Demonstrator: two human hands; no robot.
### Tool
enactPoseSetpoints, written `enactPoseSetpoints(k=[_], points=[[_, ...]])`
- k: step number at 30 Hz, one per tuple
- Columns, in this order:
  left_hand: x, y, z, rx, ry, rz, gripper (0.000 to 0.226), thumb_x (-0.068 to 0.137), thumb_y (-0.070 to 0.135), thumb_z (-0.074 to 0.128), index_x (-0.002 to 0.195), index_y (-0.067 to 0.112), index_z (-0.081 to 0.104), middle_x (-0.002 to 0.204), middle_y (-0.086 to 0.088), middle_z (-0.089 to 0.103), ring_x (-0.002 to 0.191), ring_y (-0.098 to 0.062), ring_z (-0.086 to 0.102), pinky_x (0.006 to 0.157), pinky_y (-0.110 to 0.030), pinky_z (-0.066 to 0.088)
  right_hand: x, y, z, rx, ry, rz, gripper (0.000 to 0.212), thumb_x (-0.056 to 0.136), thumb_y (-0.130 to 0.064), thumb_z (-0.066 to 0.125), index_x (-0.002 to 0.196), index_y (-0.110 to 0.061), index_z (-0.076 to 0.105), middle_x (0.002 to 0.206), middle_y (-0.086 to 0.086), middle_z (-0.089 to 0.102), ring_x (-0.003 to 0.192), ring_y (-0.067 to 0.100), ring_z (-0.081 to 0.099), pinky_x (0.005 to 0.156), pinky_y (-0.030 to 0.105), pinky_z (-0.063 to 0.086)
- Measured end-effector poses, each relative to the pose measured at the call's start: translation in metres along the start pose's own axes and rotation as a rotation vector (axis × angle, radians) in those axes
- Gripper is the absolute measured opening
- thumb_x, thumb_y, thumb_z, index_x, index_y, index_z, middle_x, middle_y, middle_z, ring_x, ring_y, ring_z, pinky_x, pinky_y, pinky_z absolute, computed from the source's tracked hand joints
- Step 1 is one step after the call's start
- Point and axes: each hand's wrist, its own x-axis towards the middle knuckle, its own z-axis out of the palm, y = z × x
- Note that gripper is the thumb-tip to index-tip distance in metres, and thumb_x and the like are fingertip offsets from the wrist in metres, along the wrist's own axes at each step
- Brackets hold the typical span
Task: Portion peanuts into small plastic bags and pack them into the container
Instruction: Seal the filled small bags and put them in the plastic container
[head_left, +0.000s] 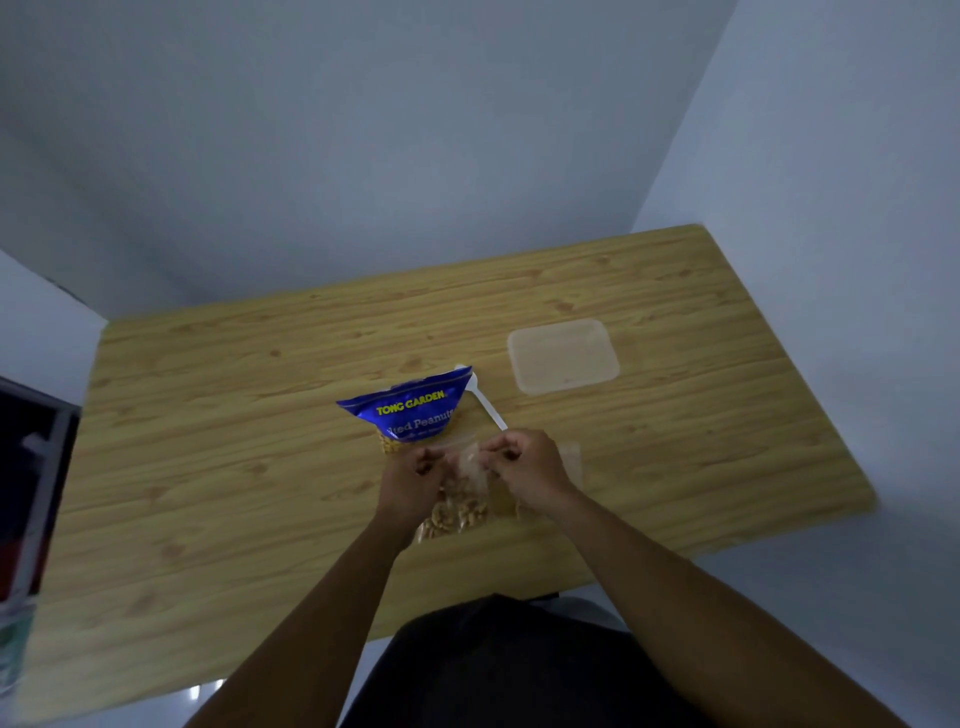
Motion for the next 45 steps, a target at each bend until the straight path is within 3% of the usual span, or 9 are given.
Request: enactPoseSetpoints(k=[4,7,13,16,22,27,33,40,45], points=[[0.002,-0.017,-0.006,0.131,0.032,-0.016,0.012,0.090,0.008,0.066,0.087,0.016,0.074,0.077,-0.003,0.074,0.067,-0.016,0.066,0.060,-0.025,0.051,-0.004,0.020,-0.017,-0.177,0.243,0.027,0.010,0.089,-0.020,0.065,0.091,-0.020,0.075,0.083,-0.011,0.072,0.077,0.007,0.069,0.066,0.024,0.053],[0.005,-0.028,-0.008,0.349,0.032,0.061,0.004,0.086,0.015,0.071,0.086,0.016,0.074,0.078,0.003,0.074,0.070,-0.008,0.067,0.065,-0.022,0.050,-0.008,0.037,-0.035,-0.296,0.389,0.118,0.012,0.087,-0.025,0.061,0.093,-0.021,0.071,0.086,-0.007,0.068,0.083,0.018,0.066,0.066,0.028,0.048],[0.004,-0.041,0.003,0.557,0.100,0.124,0.047,0.082,0.022,0.075,0.124,0.011,0.058,0.119,-0.008,0.059,0.105,-0.022,0.057,0.088,-0.036,0.049,-0.014,0.075,-0.050,-0.481,0.370,0.262,0.040,0.068,-0.058,0.066,0.091,-0.026,0.067,0.089,-0.006,0.067,0.084,0.022,0.065,0.074,0.033,0.053],[-0.003,-0.039,0.010,0.774,0.162,0.181,0.056,0.084,0.037,0.070,0.133,0.020,0.050,0.133,-0.002,0.048,0.121,-0.027,0.044,0.098,-0.046,0.039,-0.013,0.075,-0.052,-0.464,0.328,0.255,0.027,0.079,-0.049,0.074,0.092,-0.025,0.072,0.087,-0.006,0.070,0.082,0.019,0.066,0.070,0.030,0.052],[-0.015,-0.023,0.027,0.956,0.273,0.407,0.055,0.082,0.035,0.065,0.131,0.018,0.046,0.133,-0.003,0.045,0.115,-0.029,0.041,0.093,-0.047,0.037,-0.008,0.073,-0.061,-0.246,0.251,0.366,0.018,0.072,-0.041,0.077,0.071,-0.024,0.071,0.074,-0.007,0.072,0.077,0.016,0.069,0.070,0.034,0.059],[-0.011,-0.012,0.043,0.767,0.070,0.422,0.022,0.091,0.038,0.061,0.111,0.031,0.064,0.116,0.013,0.061,0.113,-0.013,0.050,0.095,-0.034,0.031,-0.012,0.055,-0.065,-0.078,0.271,0.238,0.018,0.074,-0.032,0.084,0.075,-0.022,0.069,0.078,-0.010,0.071,0.077,0.009,0.066,0.057,0.020,0.043],[-0.005,0.014,0.062,0.280,-0.054,0.329,0.025,0.091,0.032,0.069,0.113,0.019,0.069,0.100,0.010,0.071,0.088,0.003,0.063,0.072,-0.010,0.045,-0.013,0.024,-0.053,0.050,0.183,0.020,0.025,0.071,-0.036,0.089,0.074,-0.018,0.072,0.074,-0.006,0.076,0.071,0.010,0.073,0.066,0.027,0.059],[0.001,0.040,0.056,0.194,0.033,0.543,0.005,0.091,0.014,0.068,0.094,0.011,0.071,0.085,0.002,0.072,0.076,0.001,0.064,0.069,-0.007,0.043,-0.014,0.006,-0.050,0.135,0.181,-0.084,0.029,0.071,-0.035,0.092,0.074,-0.015,0.070,0.072,-0.002,0.075,0.067,0.010,0.072,0.062,0.030,0.057],[0.004,0.042,0.051,0.243,0.037,0.546,0.005,0.093,0.018,0.066,0.092,0.014,0.068,0.088,0.005,0.070,0.083,-0.005,0.065,0.074,-0.015,0.048,-0.014,-0.007,-0.052,0.139,0.180,-0.157,0.049,0.070,-0.042,0.089,0.112,-0.031,0.066,0.105,-0.013,0.068,0.090,0.004,0.063,0.071,0.018,0.051]])
